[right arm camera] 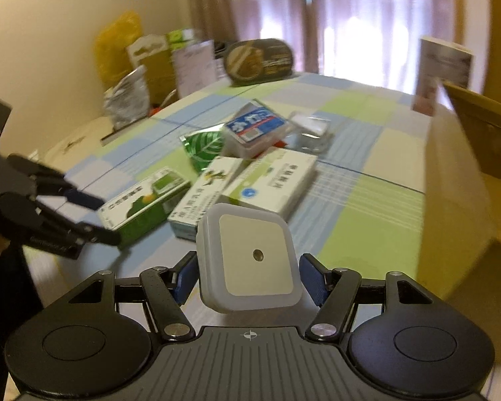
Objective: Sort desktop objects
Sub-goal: 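Lift the night light with the right gripper while the left gripper grasps the green spray box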
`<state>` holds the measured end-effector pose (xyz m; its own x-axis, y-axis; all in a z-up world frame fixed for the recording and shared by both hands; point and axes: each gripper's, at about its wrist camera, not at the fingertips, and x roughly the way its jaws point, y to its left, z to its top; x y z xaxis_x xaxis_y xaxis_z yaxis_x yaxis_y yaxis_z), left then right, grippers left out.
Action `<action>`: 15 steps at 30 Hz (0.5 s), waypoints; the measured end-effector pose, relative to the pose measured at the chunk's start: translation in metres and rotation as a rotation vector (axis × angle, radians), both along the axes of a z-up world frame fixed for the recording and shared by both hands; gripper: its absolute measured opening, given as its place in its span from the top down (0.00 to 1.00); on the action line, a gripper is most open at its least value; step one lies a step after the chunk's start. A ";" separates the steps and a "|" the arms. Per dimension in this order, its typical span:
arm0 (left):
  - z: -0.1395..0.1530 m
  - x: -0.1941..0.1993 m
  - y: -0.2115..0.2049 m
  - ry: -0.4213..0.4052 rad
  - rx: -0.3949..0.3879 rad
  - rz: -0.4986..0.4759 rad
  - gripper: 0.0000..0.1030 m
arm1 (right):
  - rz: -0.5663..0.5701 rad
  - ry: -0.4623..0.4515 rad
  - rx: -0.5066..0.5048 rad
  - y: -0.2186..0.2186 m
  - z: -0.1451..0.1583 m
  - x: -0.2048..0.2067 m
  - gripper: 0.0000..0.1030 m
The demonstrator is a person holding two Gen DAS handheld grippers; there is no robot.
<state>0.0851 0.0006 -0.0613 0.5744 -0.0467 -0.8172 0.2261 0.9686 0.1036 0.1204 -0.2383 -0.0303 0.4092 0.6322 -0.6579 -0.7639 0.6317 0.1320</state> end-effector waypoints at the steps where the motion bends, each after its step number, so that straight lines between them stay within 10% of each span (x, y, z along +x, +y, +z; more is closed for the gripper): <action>1: -0.001 -0.001 0.000 0.002 0.002 0.000 0.49 | -0.019 0.012 0.013 -0.004 0.001 0.000 0.39; 3: -0.003 -0.002 -0.001 0.006 -0.001 0.002 0.49 | -0.039 0.024 0.018 -0.011 0.000 0.000 0.39; 6: -0.005 -0.003 -0.004 0.010 -0.003 0.003 0.44 | -0.045 0.028 -0.023 -0.015 -0.006 -0.002 0.70; 12: -0.004 -0.001 -0.008 -0.002 -0.011 -0.001 0.33 | -0.035 0.010 -0.061 -0.017 -0.013 -0.006 0.68; 15: -0.004 0.002 -0.009 -0.007 -0.016 0.002 0.29 | -0.050 -0.032 -0.086 -0.020 -0.014 -0.010 0.44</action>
<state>0.0869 -0.0084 -0.0652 0.5803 -0.0584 -0.8123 0.2231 0.9707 0.0896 0.1099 -0.2582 -0.0447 0.4607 0.5522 -0.6949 -0.7339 0.6773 0.0517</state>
